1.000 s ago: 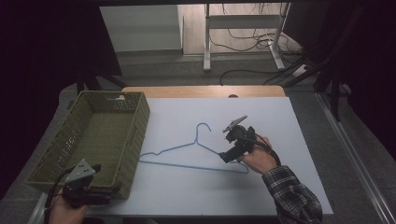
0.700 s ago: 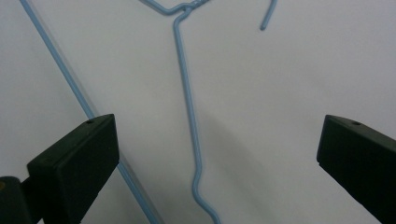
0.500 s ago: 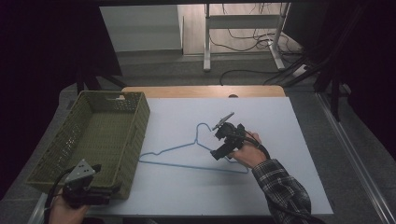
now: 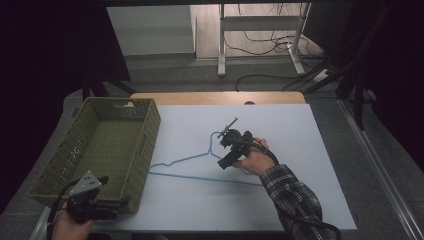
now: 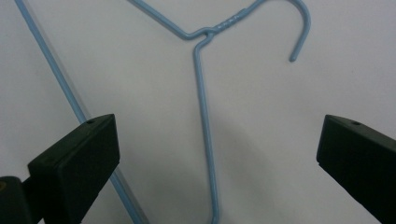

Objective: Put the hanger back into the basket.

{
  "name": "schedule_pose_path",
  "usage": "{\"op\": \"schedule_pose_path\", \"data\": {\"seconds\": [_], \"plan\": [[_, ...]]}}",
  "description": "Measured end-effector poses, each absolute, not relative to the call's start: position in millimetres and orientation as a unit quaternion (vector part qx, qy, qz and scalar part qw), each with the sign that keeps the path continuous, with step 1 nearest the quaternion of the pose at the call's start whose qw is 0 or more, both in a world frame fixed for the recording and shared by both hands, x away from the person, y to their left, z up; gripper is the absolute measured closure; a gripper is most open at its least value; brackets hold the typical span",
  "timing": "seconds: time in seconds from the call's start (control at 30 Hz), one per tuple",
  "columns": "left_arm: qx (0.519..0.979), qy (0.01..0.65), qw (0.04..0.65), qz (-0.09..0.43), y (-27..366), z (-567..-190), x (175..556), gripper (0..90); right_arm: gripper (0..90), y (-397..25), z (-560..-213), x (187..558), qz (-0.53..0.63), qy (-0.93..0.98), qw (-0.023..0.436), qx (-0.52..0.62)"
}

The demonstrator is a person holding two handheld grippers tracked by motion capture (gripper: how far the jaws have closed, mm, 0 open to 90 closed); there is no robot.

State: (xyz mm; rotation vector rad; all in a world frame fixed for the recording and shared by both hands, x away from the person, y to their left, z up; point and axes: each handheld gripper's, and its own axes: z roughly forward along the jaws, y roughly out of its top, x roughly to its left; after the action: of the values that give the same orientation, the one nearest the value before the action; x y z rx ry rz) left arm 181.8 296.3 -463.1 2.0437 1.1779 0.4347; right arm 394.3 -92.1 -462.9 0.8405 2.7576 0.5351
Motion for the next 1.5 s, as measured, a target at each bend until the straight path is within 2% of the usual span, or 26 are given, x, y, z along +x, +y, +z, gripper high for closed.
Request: {"op": "schedule_pose_path", "data": {"seconds": [0.2,0.67,0.9,1.03,1.17,1.33,1.5], "plan": [[0.793,0.459,0.363,0.169,296,-463,182,1.3,0.2,-90,-474,397,0.166,0.938,0.098,0.289],[0.793,0.459,0.363,0.169,296,-463,182,1.3,20.5,-86,-495,406,0.137,0.947,0.087,0.279],[0.793,0.458,0.363,0.169,296,-463,182,1.3,36.6,-83,-501,409,0.116,0.953,0.082,0.268],[0.794,0.458,0.363,0.17,296,-463,182,1.4,52.0,-81,-500,410,0.116,0.956,0.057,0.264],[0.794,0.458,0.362,0.17,295,-463,182,1.4,61.8,-79,-499,413,0.105,0.957,0.044,0.266],[0.794,0.458,0.361,0.171,295,-463,182,1.4,85.6,-75,-497,413,0.083,0.961,0.047,0.259],[0.794,0.457,0.361,0.171,295,-464,182,1.4,87.0,-69,-497,408,0.066,0.965,0.061,0.247]]}}
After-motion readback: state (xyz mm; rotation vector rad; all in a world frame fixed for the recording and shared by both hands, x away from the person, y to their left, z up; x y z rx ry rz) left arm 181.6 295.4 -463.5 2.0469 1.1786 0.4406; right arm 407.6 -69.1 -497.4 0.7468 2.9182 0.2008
